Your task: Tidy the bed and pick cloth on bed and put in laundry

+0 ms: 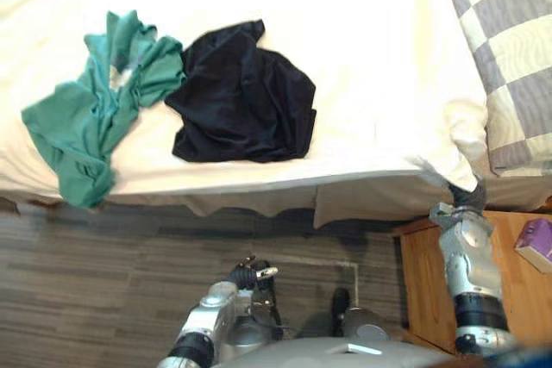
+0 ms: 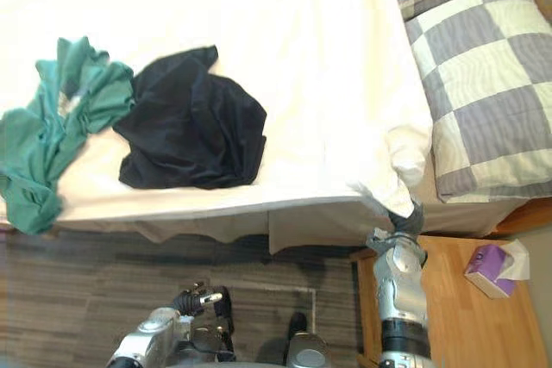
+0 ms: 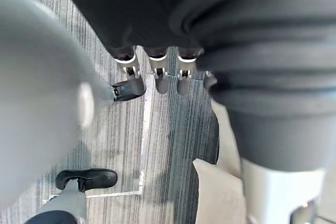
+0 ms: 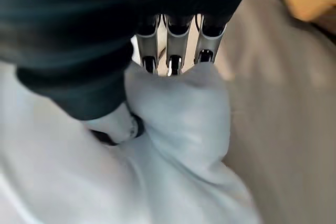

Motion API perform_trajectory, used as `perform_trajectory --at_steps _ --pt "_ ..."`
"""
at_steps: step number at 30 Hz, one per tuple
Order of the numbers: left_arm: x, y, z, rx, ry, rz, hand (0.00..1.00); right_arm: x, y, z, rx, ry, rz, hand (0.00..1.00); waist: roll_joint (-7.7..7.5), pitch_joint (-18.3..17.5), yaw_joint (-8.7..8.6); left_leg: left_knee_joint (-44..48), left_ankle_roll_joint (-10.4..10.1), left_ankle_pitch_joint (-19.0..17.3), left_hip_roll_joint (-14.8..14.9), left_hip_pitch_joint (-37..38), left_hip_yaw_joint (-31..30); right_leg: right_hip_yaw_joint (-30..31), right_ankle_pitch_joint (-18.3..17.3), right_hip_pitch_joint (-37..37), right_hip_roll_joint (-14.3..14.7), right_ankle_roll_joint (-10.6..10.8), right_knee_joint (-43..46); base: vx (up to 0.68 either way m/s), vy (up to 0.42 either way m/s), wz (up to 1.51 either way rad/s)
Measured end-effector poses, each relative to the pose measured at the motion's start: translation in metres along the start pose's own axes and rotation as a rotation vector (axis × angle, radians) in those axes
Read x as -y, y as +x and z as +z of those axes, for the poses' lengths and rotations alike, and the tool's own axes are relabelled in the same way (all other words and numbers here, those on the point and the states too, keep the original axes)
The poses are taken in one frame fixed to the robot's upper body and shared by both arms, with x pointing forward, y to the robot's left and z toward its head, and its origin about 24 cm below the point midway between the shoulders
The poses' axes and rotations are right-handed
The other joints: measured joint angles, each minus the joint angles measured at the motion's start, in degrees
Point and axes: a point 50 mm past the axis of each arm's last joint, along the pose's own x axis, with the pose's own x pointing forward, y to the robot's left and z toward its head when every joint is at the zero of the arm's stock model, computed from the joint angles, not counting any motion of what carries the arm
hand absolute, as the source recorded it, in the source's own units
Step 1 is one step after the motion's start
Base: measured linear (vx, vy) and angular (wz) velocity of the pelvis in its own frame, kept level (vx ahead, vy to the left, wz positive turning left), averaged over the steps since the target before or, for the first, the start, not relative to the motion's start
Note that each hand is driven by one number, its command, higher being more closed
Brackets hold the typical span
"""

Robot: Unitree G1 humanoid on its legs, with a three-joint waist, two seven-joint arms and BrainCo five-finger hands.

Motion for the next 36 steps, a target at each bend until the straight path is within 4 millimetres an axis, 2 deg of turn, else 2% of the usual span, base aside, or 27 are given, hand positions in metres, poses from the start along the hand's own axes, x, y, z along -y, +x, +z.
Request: perform_trajectory --at_steps 3,5,6,9,13,17,19,20,22,24,28,30,33,35,36 --pt "-0.001 0.000 -0.011 -0.032 -0.008 0.004 0.00 0.022 -0.009 -0.016 -0.037 0.020 -0.085 0.00 1.07 -1.8 -0.25 0.0 -0.6 -0.9 0.1 1.4 0.3 0.4 -0.5 1.3 0.0 0.4 -0.7 0.01 0.012 -0.13" --pt "-0.004 -0.002 -0.022 -0.058 -0.015 0.008 0.00 0.051 -0.023 -0.046 -0.147 -0.007 -0.199 0.00 1.33 -3.7 -1.22 -0.1 -0.6 -1.1 0.2 2.0 0.3 0.4 -0.7 2.0 0.2 0.3 -1.1 0.03 -0.011 -0.04" --pt "-0.005 -0.002 -0.023 -0.062 -0.015 0.004 0.00 0.057 -0.028 -0.054 -0.180 -0.005 -0.227 0.00 1.34 -3.9 -1.57 -0.1 -0.6 -1.2 0.3 2.1 0.3 0.4 -0.8 2.2 0.3 0.3 -1.1 0.04 -0.012 -0.04" --pt "-0.007 -0.002 -0.029 -0.078 -0.029 -0.007 0.00 0.096 -0.060 -0.090 -0.329 0.022 -0.392 0.00 1.56 -4.2 -2.44 -0.1 -0.7 -1.6 0.5 3.6 1.4 1.1 -0.8 3.2 0.4 0.2 -1.3 0.03 0.001 -0.13" --pt "-0.010 -0.003 -0.034 -0.090 -0.058 -0.012 0.00 0.124 -0.080 -0.100 -0.378 0.054 -0.488 0.00 1.48 -5.1 -2.76 -0.1 -0.8 -2.4 0.5 4.7 2.7 2.4 -0.9 3.9 0.4 0.1 -1.9 0.05 0.008 -0.18" --pt "-0.012 -0.003 -0.036 -0.094 -0.075 -0.006 0.00 0.129 -0.081 -0.098 -0.356 0.069 -0.483 0.00 1.17 -5.3 -3.06 -0.1 -1.0 -3.2 0.4 5.9 3.5 3.1 -1.1 4.7 0.3 0.2 -2.1 0.06 0.006 -0.11" --pt "-0.012 -0.004 -0.037 -0.099 -0.076 -0.014 0.00 0.126 -0.079 -0.097 -0.351 0.050 -0.461 0.00 0.92 -5.6 -2.99 -0.1 -1.1 -3.4 0.4 6.1 3.5 3.0 -1.2 5.0 0.2 -0.1 -2.1 0.07 -0.004 0.00" --pt "-0.012 -0.004 -0.037 -0.101 -0.076 -0.017 0.00 0.123 -0.076 -0.094 -0.339 0.020 -0.435 1.00 0.86 -5.6 -2.94 -0.1 -1.2 -3.6 0.3 6.4 3.4 3.0 -1.2 5.3 0.2 -0.1 -2.1 0.08 -0.006 -0.01" --pt "-0.012 -0.004 -0.038 -0.106 -0.074 -0.017 0.00 0.113 -0.067 -0.083 -0.300 -0.053 -0.333 1.00 0.81 -5.7 -2.96 -0.1 -1.2 -3.9 0.2 6.7 3.4 3.1 -1.3 5.6 0.1 -0.1 -2.1 0.08 -0.005 -0.03" --pt "-0.012 -0.004 -0.038 -0.122 -0.065 -0.020 0.00 0.095 -0.050 -0.065 -0.268 -0.186 -0.139 1.00 0.83 -5.7 -2.95 -0.1 -1.0 -3.8 0.1 6.7 3.2 3.1 -1.3 5.7 0.1 -0.1 -2.2 0.08 -0.008 -0.02" --pt "-0.014 -0.005 -0.038 -0.143 -0.022 -0.025 0.00 0.061 -0.025 -0.040 -0.236 -0.282 0.107 1.00 0.46 -5.7 -2.95 -0.1 -1.0 -3.8 -0.2 6.7 2.9 3.0 -1.3 5.8 0.1 -0.1 -2.3 0.05 -0.009 0.00" --pt "-0.014 -0.005 -0.038 -0.152 -0.010 -0.028 0.00 0.042 -0.016 -0.032 -0.230 -0.253 0.200 1.00 0.26 -5.6 -2.95 -0.1 -1.0 -3.8 -0.3 6.8 2.7 2.9 -1.3 5.9 0.1 -0.1 -2.3 0.01 0.000 0.03" --pt "-0.013 -0.005 -0.035 -0.163 0.017 -0.036 0.00 0.009 -0.006 -0.020 -0.204 -0.064 0.297 1.00 0.07 -4.7 -2.84 -0.1 -0.9 -3.7 -0.4 6.3 1.9 2.4 -1.4 5.8 0.0 -0.1 -2.3 -0.01 -0.008 0.10" --pt "-0.009 -0.003 -0.026 -0.143 0.026 -0.044 0.00 -0.022 0.005 0.006 -0.100 0.144 0.377 1.00 0.58 -2.9 -2.88 -0.1 -0.4 -3.2 -0.3 4.6 1.5 2.3 -1.4 3.9 -0.2 0.0 -1.7 -0.06 0.004 0.10" --pt "-0.007 -0.003 -0.023 -0.131 0.030 -0.044 0.00 -0.029 0.007 0.015 -0.060 0.200 0.396 1.00 0.77 -2.5 -2.86 -0.1 -0.3 -3.0 -0.3 3.8 1.5 2.4 -1.3 2.9 -0.2 0.0 -1.2 -0.08 0.022 0.09"
